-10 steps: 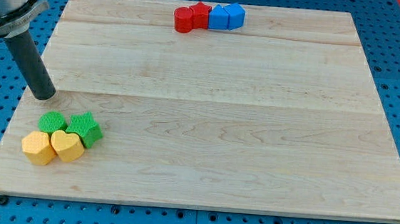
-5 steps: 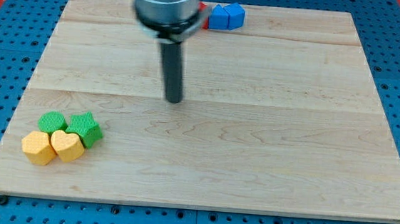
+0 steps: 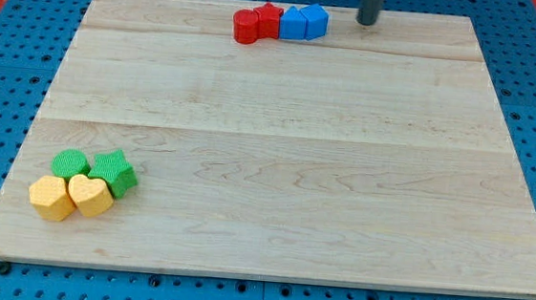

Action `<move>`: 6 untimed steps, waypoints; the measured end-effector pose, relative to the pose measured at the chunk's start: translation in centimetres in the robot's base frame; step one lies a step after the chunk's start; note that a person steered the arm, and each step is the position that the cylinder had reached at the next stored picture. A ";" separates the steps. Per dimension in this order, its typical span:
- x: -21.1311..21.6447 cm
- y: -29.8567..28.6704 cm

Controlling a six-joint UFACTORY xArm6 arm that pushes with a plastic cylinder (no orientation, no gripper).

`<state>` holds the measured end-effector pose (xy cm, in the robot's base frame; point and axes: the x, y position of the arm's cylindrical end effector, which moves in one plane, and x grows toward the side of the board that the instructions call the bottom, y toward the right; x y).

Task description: Push the red star to the center of the board

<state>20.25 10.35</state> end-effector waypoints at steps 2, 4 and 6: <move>-0.2 -12.5; 5.0 -15.3; 10.3 -12.9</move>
<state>30.51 -2.57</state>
